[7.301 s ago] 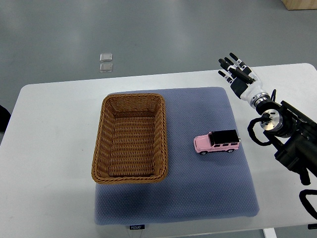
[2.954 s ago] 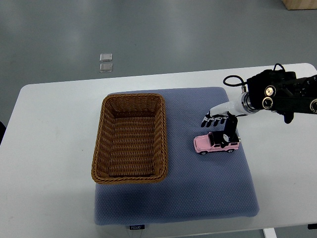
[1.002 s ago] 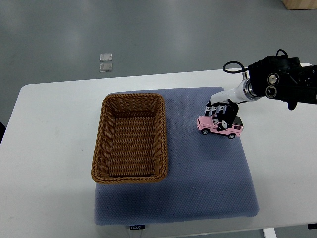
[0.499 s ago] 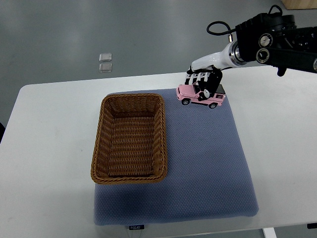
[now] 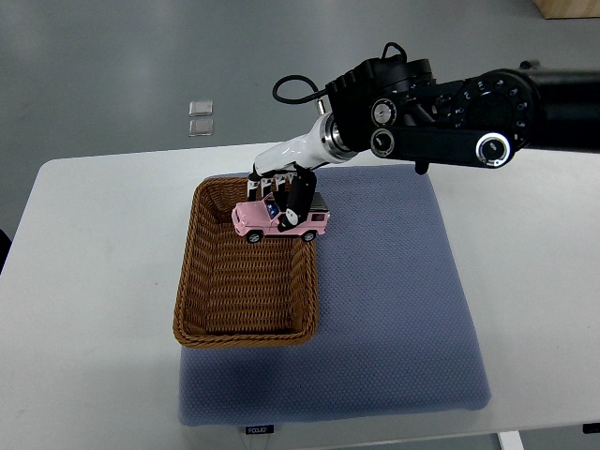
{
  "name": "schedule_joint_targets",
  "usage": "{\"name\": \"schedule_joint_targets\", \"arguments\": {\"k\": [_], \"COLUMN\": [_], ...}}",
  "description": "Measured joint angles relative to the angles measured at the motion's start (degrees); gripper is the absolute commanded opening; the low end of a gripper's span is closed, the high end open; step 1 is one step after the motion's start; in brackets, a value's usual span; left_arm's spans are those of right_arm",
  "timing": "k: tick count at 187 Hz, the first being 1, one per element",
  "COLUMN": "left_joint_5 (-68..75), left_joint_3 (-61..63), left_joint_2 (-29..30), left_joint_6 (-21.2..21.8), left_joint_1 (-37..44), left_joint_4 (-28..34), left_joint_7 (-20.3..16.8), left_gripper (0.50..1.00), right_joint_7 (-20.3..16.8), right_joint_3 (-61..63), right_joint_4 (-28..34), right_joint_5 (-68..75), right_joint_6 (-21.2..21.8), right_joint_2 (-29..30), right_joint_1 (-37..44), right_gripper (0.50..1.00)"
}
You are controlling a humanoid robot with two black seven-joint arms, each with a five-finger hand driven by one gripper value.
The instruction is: Place pink car in brown basket
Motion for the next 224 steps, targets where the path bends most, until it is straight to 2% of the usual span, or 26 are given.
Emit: {"name": "schedule_joint_targets", "arguments": {"k": [64, 65, 67, 72, 81, 83, 95, 101, 119, 202, 213, 224], "left_joint_5": [0.00, 0.00, 0.00, 0.00, 0.00, 0.00, 0.00, 0.00, 0.00, 0.00, 0.00, 0.00], "left_joint_3": [0.00, 0.00, 0.00, 0.00, 0.00, 0.00, 0.00, 0.00, 0.00, 0.00, 0.00, 0.00], "left_joint_2": [0.00, 0.00, 0.00, 0.00, 0.00, 0.00, 0.00, 0.00, 0.00, 0.00, 0.00, 0.00], "left_joint_6": [0.00, 0.00, 0.00, 0.00, 0.00, 0.00, 0.00, 0.00, 0.00, 0.00, 0.00, 0.00], "left_joint_1": [0.00, 0.00, 0.00, 0.01, 0.01, 0.01, 0.01, 0.01, 0.01, 0.00, 0.00, 0.00], "left_joint_4": [-0.01, -0.01, -0.01, -0.01, -0.02, -0.02, -0.02, -0.03, -0.03, -0.01, -0.01, -0.01], "left_joint_7": [0.00, 0.00, 0.00, 0.00, 0.00, 0.00, 0.00, 0.00, 0.00, 0.00, 0.00, 0.00], "left_gripper": [1.000, 1.000, 1.000, 1.000, 1.000, 1.000, 1.000, 1.000, 1.000, 1.000, 1.000, 1.000], "right_joint_7": [-0.10, -0.10, -0.10, -0.10, -0.10, -0.10, -0.10, -0.10, -0.10, -0.10, -0.10, -0.10], "right_joint_3": [0.96, 0.96, 0.96, 0.96, 0.96, 0.96, 0.96, 0.96, 0.96, 1.02, 1.23, 2.03], "right_joint_4": [-3.32, -3.38, -3.48, -3.77, -4.10, -4.16, -4.40, -4.45, -4.48, -4.49, -4.49, -4.55], "right_joint_5": [-0.33, -0.34, -0.36, -0.41, -0.46, -0.46, -0.48, -0.49, -0.49, -0.35, -0.20, -0.10], "right_joint_6": [-2.05, -2.09, -2.15, -2.37, -2.74, -2.82, -3.38, -3.63, -4.12, -4.30, -4.33, -4.36], "right_joint_2": [6.94, 6.98, 7.03, 7.15, 7.25, 7.26, 7.28, 7.29, 7.30, 7.31, 7.31, 7.31], "right_joint_1": [-4.63, -4.69, -4.83, -5.21, -5.76, -5.87, -6.46, -6.68, -7.01, -7.41, -7.26, -6.90], "right_gripper": [0.500, 0.517, 0.517, 0.582, 0.654, 0.696, 0.795, 0.821, 0.856, 0.860, 0.891, 0.895]}}
